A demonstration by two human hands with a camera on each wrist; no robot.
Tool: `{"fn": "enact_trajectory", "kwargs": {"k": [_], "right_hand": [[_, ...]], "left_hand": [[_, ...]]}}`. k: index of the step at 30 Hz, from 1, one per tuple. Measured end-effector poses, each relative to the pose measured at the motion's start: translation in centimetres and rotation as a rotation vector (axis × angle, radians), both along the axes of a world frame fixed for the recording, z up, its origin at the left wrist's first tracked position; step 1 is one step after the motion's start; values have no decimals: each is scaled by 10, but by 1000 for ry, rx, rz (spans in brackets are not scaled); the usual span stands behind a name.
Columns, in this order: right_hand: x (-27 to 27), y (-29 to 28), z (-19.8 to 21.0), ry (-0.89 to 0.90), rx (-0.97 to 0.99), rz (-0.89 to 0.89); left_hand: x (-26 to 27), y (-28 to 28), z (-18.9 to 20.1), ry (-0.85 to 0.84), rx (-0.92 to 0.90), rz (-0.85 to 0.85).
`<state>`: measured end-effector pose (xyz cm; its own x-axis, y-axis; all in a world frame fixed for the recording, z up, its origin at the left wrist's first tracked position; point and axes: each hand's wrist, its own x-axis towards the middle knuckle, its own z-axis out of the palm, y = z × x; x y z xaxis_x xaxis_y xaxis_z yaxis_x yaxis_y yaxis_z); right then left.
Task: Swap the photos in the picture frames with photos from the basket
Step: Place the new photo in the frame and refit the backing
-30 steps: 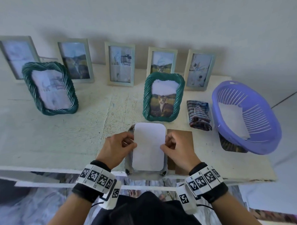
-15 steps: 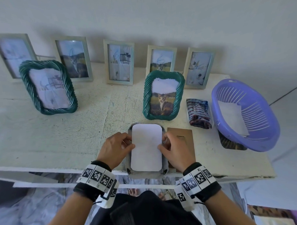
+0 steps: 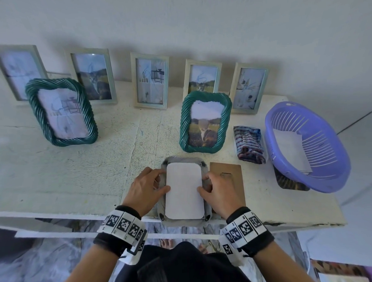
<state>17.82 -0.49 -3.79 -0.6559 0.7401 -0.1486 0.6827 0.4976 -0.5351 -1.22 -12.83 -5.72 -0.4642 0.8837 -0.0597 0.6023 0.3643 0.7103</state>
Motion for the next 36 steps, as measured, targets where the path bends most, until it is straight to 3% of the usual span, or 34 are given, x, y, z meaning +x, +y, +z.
{"fn": "enact_trajectory", "kwargs": {"k": [22,27,29,32,36], "right_hand": [[-2,-2,2,29,9,-17],[4,0,8,144,100,-75],[12,3,11,78,175,-138],[25,6,11,-238,355,-236],[32,1,9,-483,281,-346]], "left_hand": [[-5,-1,-4,-22,0,-45],[-8,-5,-3,-73,12,-22],[-10,-8,-4,-101,11,-17],[-12,-10,-7,-129,29,-11],[-13,-10,-9,-145,38,-21]]}}
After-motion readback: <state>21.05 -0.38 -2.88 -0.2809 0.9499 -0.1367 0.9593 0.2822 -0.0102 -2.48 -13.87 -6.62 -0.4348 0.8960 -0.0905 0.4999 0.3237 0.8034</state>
